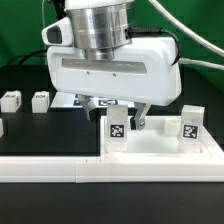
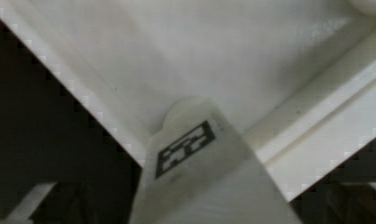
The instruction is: Assemble square table
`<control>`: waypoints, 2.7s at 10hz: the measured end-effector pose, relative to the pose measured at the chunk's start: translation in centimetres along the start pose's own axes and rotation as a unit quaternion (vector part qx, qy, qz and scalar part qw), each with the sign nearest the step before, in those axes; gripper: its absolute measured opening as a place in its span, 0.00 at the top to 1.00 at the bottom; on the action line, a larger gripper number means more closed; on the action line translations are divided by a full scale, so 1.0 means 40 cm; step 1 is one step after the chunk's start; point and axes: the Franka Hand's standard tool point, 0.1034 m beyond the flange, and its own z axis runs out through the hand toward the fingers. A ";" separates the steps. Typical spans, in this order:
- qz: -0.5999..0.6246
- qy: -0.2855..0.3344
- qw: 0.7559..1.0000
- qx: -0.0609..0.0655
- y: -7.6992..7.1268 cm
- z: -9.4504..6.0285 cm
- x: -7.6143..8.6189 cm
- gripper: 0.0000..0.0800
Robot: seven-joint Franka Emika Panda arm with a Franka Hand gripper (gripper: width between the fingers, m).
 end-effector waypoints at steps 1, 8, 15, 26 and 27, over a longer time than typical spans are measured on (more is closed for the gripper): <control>-0.176 0.026 0.984 -0.007 -0.005 0.002 -0.003 0.19; -0.046 0.033 0.998 -0.002 0.004 0.011 -0.001 0.64; 0.467 -0.002 0.884 0.017 -0.003 0.013 0.004 0.64; -0.207 0.021 0.978 -0.001 -0.038 0.002 -0.018 0.19; -0.177 0.021 0.984 -0.001 -0.035 0.003 -0.016 0.19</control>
Offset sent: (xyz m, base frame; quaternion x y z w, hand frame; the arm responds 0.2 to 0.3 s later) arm 0.0000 0.0000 0.0000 0.0000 0.0000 0.0000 1.0000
